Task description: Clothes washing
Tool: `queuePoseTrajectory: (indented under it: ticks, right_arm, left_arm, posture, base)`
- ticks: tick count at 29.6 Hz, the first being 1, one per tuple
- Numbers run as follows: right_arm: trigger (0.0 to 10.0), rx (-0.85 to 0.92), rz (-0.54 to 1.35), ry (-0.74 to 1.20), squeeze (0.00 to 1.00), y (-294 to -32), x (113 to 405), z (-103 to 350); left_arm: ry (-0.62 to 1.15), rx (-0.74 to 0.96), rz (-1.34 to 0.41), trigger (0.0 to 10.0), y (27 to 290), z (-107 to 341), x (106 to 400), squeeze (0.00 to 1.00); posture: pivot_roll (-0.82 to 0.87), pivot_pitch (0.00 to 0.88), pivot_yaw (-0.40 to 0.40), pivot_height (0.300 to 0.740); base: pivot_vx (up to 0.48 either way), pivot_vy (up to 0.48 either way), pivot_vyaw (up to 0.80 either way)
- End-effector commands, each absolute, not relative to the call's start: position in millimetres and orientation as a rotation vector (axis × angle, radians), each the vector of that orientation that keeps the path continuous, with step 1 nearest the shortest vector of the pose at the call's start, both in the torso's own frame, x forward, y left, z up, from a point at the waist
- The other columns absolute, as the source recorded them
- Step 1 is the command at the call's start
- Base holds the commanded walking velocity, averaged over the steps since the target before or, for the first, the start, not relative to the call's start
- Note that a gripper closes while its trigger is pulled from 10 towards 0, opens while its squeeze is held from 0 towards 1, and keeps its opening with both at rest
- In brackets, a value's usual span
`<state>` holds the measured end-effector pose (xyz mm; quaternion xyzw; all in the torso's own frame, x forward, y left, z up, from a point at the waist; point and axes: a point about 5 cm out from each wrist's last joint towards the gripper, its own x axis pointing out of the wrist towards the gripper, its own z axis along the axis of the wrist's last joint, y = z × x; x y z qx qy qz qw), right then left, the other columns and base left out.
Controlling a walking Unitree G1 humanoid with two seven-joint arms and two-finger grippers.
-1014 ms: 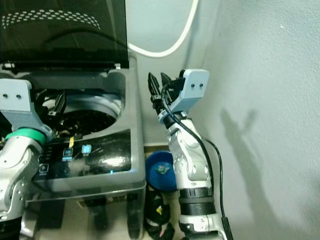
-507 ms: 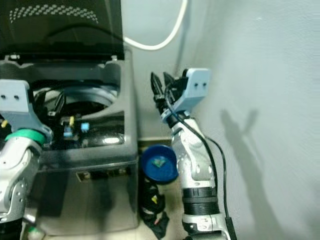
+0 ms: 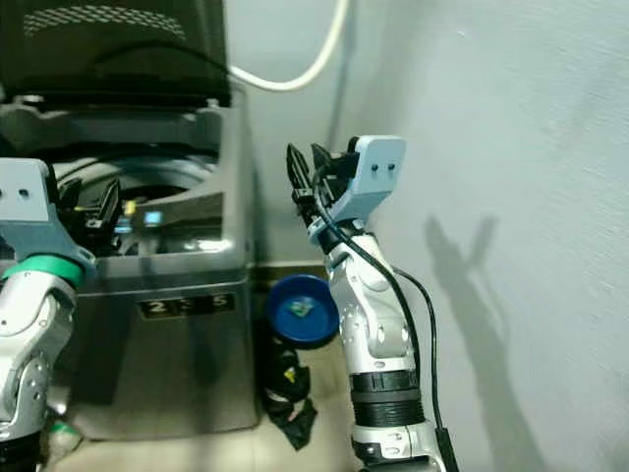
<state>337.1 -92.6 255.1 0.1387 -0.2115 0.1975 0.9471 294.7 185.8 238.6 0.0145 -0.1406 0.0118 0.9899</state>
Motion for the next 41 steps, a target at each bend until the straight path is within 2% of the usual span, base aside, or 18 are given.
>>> queuePoseTrajectory:
  ticks: [1,14,41]
  right_arm:
    - [10.0,0.273,0.403,-0.425,0.0,-90.6,337.4,253.8]
    - [10.0,0.221,0.434,-0.447,0.0,-85.8,336.3,255.6]
    - [10.0,0.264,0.448,-0.456,0.0,-87.6,332.8,254.0]
  left_arm:
    - [-0.282,0.038,0.031,10.0,187.7,238.3,294.2,0.0]
    - [-0.283,0.04,0.053,10.0,191.5,237.9,291.7,0.0]
    - [-0.278,0.051,0.019,10.0,186.9,238.0,296.2,0.0]
  posture:
    - [0.13,0.023,0.014,0.74]
    - [0.14,0.024,0.004,0.74]
    - [0.13,0.009,0.034,0.74]
  base:
    - [0.0,0.0,0.0]
    - [0.0,0.0,0.0]
    - [0.0,0.0,0.77]
